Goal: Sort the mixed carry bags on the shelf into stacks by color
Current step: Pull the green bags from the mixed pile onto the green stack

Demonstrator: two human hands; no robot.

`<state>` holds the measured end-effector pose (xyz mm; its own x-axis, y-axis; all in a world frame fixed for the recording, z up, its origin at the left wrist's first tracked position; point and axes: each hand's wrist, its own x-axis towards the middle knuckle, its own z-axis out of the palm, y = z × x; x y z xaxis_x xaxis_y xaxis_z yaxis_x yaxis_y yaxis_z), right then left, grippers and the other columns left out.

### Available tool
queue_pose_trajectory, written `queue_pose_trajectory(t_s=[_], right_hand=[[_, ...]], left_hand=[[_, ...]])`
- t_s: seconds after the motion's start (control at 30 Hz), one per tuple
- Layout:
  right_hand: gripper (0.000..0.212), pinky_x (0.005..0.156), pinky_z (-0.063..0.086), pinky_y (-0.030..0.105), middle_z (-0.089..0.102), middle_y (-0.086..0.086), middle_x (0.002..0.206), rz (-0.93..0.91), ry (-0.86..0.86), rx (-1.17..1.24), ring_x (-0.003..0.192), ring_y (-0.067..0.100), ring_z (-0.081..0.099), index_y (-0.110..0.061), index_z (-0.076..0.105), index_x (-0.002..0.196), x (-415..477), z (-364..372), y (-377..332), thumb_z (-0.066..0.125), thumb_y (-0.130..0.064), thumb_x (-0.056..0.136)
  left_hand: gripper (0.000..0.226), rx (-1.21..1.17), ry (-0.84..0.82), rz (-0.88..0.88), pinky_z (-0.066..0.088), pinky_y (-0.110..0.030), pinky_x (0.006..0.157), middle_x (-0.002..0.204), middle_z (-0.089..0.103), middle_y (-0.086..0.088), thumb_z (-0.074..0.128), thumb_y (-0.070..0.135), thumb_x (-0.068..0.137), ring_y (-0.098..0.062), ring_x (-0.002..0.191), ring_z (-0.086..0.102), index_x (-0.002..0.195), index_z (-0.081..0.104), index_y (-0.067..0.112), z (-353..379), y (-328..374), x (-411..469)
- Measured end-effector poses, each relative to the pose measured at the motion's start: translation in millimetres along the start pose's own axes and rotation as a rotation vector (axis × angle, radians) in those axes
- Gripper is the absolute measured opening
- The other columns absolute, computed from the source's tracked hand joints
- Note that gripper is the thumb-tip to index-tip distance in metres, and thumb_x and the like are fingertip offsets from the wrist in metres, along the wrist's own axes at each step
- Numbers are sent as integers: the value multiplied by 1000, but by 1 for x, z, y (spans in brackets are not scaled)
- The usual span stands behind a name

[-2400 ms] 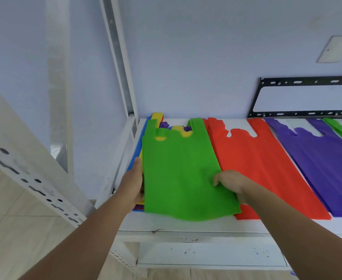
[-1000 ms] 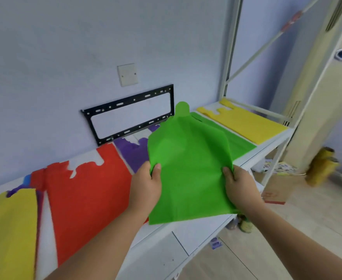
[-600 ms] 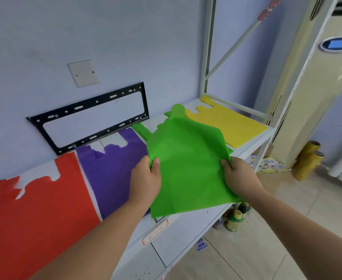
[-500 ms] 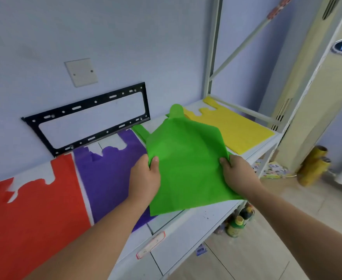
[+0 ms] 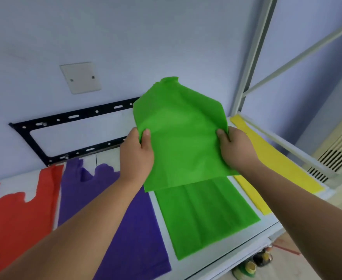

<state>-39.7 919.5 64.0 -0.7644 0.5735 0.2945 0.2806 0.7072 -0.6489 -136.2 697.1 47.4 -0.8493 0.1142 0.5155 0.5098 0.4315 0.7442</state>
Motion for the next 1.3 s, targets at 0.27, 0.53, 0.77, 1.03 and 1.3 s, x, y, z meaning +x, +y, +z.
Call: queue_pose_trajectory(t_s=[0.27,0.53,0.77,1.03,1.3], right_hand=[[37,49,37,26,54,4,58,262,-571,-35,49,18,50,-9,55,67,-11,25,110,54,-30,97],[34,52,34,27,55,9,64,287,-650,43,53,20,48,5,67,88,-10,30,134,55,-27,94],[24,51,29,26,45,8,66,263,-663,10,54,20,42,-12,49,70,-8,28,134,54,-24,90],[30,46,24,24,36,0,59,213,-659,-82,49,16,34,-14,37,64,-7,27,128,55,-16,88],[38,80,48,36,57,14,115,-3,-516,-362,104,31,56,-5,49,121,-5,20,107,54,-31,93]], left_hand=[[35,176,-334,-535,33,-30,44,62,47,-4,52,33,99,-14,49,42,76,53,7,58,-53,-98],[27,272,-359,-679,30,-26,45,59,42,2,54,26,92,-11,48,38,69,45,16,65,-44,-110],[24,293,-393,-690,31,-26,44,60,44,2,53,25,93,-10,48,38,76,55,9,65,-42,-109],[19,298,-487,-669,31,-22,42,64,45,3,53,26,94,-8,49,40,78,51,14,61,-39,-103],[23,433,-568,-546,40,-27,51,64,47,2,53,27,93,-11,54,45,74,48,15,44,-27,-98]])
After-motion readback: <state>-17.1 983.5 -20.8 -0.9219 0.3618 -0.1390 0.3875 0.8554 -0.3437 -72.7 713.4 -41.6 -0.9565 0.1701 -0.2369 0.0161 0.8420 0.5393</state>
